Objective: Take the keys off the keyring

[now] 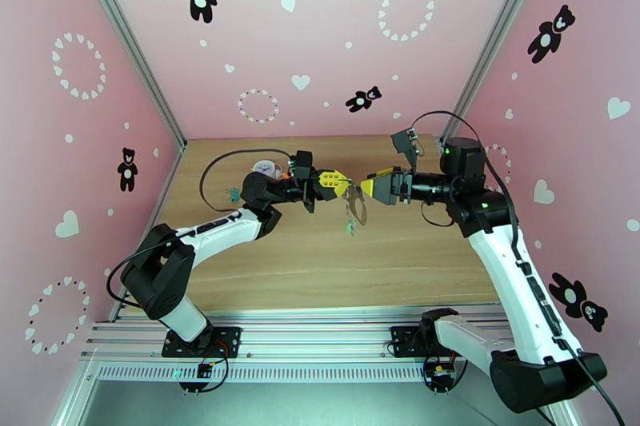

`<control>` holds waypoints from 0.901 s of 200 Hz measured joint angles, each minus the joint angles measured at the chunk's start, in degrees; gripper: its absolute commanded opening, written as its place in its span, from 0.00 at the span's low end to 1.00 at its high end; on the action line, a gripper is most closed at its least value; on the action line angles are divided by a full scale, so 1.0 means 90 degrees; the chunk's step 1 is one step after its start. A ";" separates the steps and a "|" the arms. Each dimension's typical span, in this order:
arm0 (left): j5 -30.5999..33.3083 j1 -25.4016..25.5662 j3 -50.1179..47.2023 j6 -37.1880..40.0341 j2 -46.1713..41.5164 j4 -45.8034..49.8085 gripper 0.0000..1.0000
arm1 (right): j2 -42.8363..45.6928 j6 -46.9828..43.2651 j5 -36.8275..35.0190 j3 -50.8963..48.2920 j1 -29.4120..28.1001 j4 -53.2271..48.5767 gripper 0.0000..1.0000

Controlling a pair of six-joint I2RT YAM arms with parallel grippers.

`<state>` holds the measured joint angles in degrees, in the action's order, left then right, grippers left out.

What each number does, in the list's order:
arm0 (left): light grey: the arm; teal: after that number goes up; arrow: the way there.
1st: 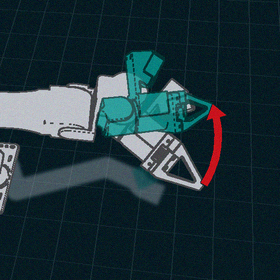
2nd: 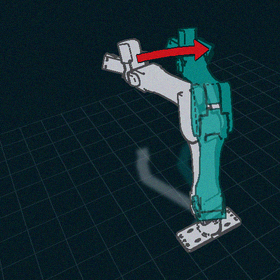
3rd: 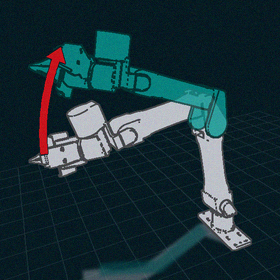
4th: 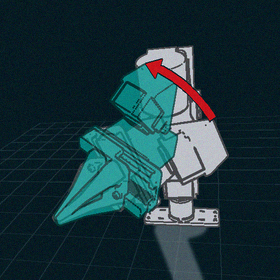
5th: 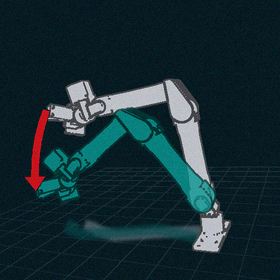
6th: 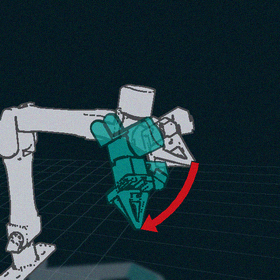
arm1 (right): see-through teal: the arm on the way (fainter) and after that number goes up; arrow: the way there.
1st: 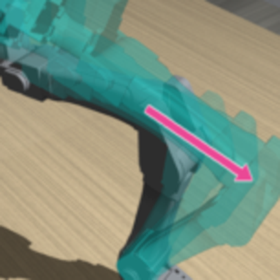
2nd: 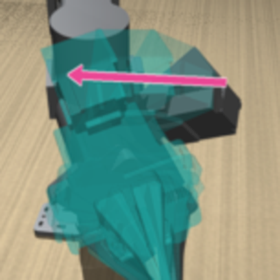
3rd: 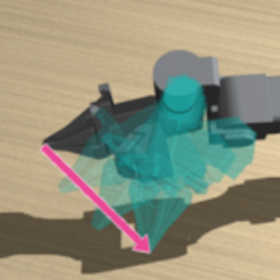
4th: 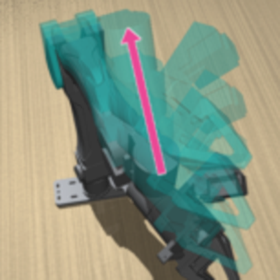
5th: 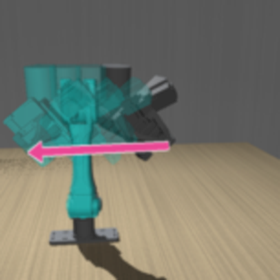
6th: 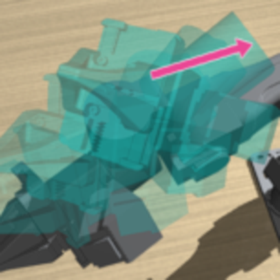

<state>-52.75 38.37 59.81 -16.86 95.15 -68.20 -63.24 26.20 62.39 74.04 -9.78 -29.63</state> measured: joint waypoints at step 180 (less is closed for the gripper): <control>-0.0143 0.0000 0.0143 0.0277 0.0022 0.0573 0.00 | 0.0029 0.0408 0.0000 -0.0180 -0.0663 0.0393 0.87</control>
<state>-54.04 38.37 61.10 -14.37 95.35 -63.05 -62.98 29.87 62.39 72.42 -15.75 -26.09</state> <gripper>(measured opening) 0.056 0.878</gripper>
